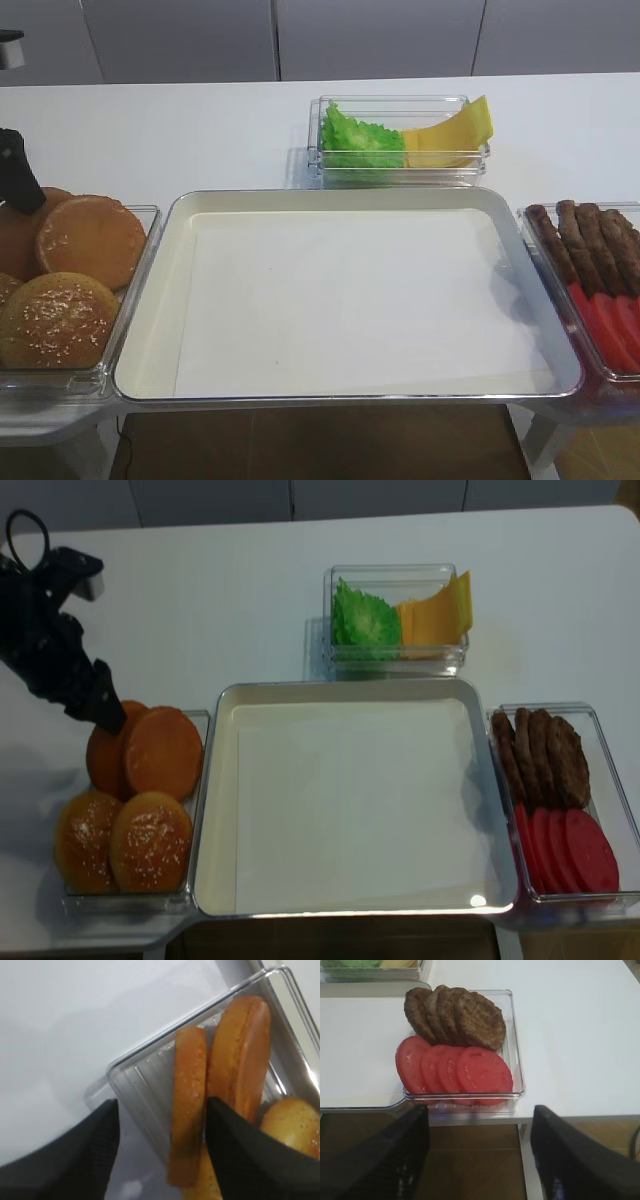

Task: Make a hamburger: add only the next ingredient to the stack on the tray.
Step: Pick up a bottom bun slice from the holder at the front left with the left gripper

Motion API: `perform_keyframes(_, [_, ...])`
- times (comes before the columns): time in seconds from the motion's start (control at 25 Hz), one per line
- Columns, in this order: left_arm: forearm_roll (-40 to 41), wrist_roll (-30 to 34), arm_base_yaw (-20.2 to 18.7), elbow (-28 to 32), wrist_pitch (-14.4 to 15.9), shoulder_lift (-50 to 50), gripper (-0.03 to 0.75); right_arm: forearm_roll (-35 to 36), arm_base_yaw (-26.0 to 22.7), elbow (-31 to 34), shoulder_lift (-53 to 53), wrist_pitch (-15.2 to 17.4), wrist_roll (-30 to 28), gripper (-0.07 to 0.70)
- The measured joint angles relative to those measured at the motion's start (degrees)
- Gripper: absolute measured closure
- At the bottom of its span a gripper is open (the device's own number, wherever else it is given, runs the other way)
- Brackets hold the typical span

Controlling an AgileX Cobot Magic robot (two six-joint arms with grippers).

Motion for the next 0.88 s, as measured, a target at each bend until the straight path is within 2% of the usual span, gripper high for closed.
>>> perform_keyframes(0.2, [0.0, 0.0, 0.0, 0.0, 0.0, 0.36, 0.335, 0.0, 0.0, 0.0, 0.0, 0.0, 0.0, 0.132])
perform_keyframes(0.6, [-1.13, -0.25, 0.0, 0.0, 0.0, 0.36, 0.543, 0.0, 0.0, 0.0, 0.0, 0.0, 0.11, 0.132])
perform_keyframes(0.8, [-1.13, -0.68, 0.0, 0.0, 0.04, 0.36, 0.608, 0.0, 0.0, 0.0, 0.0, 0.0, 0.11, 0.132])
perform_keyframes(0.88, [-1.2, -0.81, 0.0, 0.0, 0.04, 0.36, 0.611, 0.0, 0.0, 0.0, 0.0, 0.0, 0.11, 0.132])
